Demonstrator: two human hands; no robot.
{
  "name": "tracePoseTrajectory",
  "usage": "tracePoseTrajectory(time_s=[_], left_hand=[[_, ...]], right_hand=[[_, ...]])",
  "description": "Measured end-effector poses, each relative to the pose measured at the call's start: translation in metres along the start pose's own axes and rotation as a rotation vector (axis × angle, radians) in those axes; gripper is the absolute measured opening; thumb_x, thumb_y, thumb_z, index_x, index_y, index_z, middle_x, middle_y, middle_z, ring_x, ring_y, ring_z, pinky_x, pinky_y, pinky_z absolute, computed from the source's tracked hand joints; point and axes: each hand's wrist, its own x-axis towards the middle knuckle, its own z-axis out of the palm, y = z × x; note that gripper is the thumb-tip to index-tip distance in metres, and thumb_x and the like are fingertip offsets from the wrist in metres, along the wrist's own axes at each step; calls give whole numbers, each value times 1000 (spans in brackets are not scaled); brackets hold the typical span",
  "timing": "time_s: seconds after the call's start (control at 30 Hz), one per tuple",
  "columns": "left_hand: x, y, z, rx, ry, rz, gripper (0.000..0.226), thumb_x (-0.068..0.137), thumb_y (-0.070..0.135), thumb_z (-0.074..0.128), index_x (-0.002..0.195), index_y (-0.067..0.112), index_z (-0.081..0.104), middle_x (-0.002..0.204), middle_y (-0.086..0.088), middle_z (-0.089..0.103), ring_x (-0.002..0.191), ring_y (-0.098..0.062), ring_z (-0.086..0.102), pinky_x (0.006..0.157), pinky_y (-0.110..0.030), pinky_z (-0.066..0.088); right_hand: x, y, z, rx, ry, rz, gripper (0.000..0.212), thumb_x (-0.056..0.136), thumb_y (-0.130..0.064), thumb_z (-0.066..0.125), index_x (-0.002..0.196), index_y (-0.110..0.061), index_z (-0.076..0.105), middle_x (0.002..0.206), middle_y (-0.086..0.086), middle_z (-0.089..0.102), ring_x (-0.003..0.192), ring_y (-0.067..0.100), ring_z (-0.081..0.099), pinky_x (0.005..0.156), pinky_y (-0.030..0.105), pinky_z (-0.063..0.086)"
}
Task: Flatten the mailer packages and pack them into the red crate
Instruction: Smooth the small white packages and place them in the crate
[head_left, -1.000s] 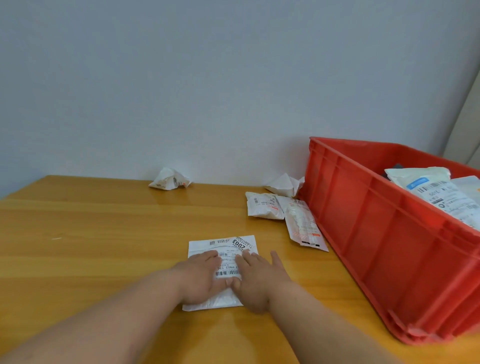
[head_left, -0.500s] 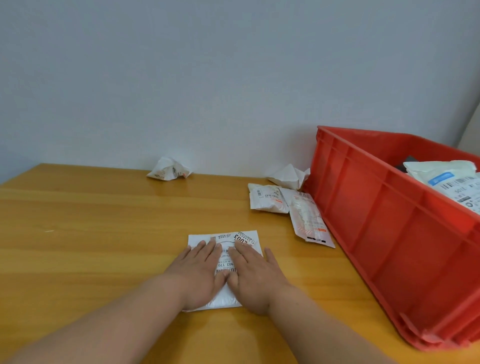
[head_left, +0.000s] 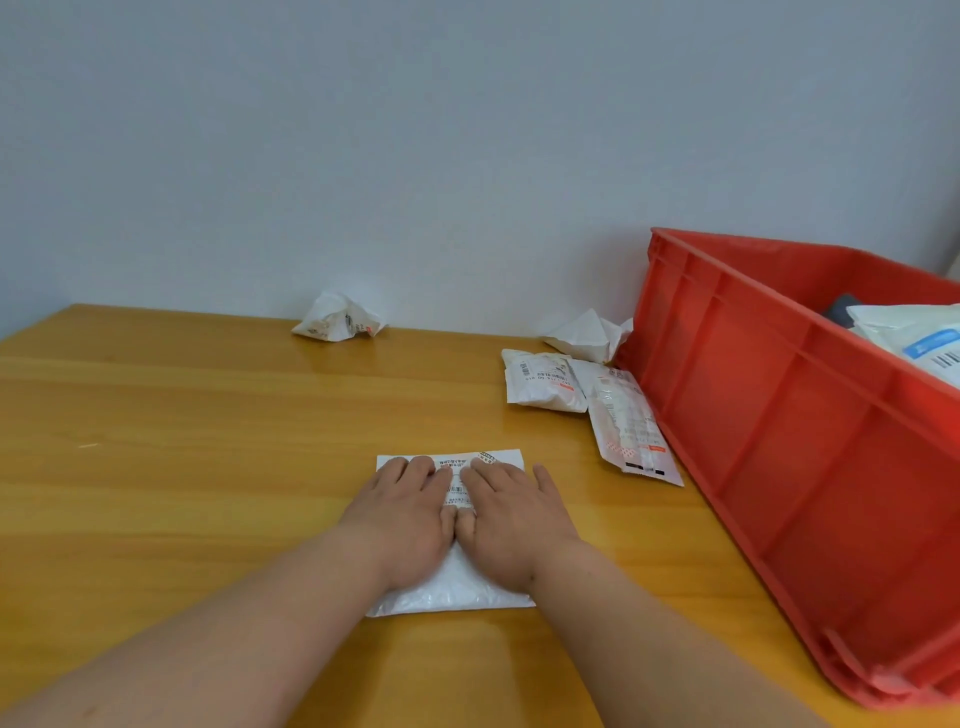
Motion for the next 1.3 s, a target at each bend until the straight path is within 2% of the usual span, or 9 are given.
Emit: tracePoseTrajectory(time_s=[0.13, 0.2, 0.27, 0.4, 0.53, 0.77, 1.17, 1.23, 1.3], left_hand=[[3, -1, 2, -62, -78, -2, 63, 102, 44, 5, 157, 13, 3, 164, -1, -7, 150, -21, -11, 122, -34, -5], [4, -1, 2, -105, -113, -25, 59, 105, 39, 12, 157, 16, 0, 164, 1, -11, 150, -23, -15, 122, -37, -2], [5, 0, 4, -124, -114, -44, 58, 104, 41, 12, 157, 19, -2, 164, 2, -13, 149, -25, -18, 122, -38, -3], [2, 1, 2, -149, -107, -72, 58, 104, 41, 12, 157, 23, -4, 163, 3, -17, 148, -25, -22, 122, -38, -5], [0, 3, 0, -143, -121, -72, 58, 105, 41, 12, 157, 23, -5, 163, 2, -17, 149, -24, -20, 122, -38, -4], [-6, 0, -3, -36, -60, -44, 59, 105, 43, 12, 157, 18, -3, 163, 1, -16, 150, -19, -15, 122, -35, -2], [-17, 5, 4, -146, -103, -71, 60, 104, 45, 9, 156, 19, -9, 162, 3, -19, 150, -16, -15, 122, -33, -3], [-18, 6, 4, -111, -86, -58, 65, 101, 52, 0, 156, 18, -8, 163, 2, -17, 150, -17, -12, 122, -33, -3], [-19, 6, 5, -57, -19, -18, 101, 75, 70, -30, 157, 18, -3, 164, 2, -13, 151, -17, -9, 121, -32, -2]], right_hand=[[5, 2, -5, 1, -6, -24, 59, 101, -42, 24, 156, -20, 24, 164, -2, 18, 150, 18, 12, 123, 43, 0], [6, 2, -5, 6, 20, -38, 60, 99, -42, 21, 154, -18, 29, 162, 1, 23, 148, 20, 17, 123, 38, 7], [6, 3, -2, 15, 55, -33, 55, 102, -39, 24, 153, -18, 30, 162, 4, 21, 148, 21, 17, 122, 36, 11], [6, 3, 6, 67, 8, 42, 58, 103, -41, 21, 158, -26, 14, 167, 3, 0, 153, 17, -4, 124, 40, -2], [8, 4, 6, 41, -33, 65, 59, 102, -42, 17, 159, -28, 7, 167, 1, -6, 152, 15, -11, 122, 47, -9], [4, 4, 2, 21, -28, 64, 60, 104, -46, 17, 159, -24, 7, 167, -1, -4, 153, 14, -8, 122, 47, -11], [-12, -1, 7, 3, -53, 103, 65, 103, -50, 9, 159, -18, -2, 167, -4, -7, 152, 10, -12, 121, 50, -12], [-13, -2, 6, -10, -60, 102, 65, 103, -50, 8, 159, -18, -2, 167, -3, -6, 152, 10, -11, 120, 51, -12], [-14, -2, 4, -30, -34, 87, 65, 103, -49, 11, 159, -17, 3, 167, -1, 0, 153, 12, -5, 121, 50, -10]])
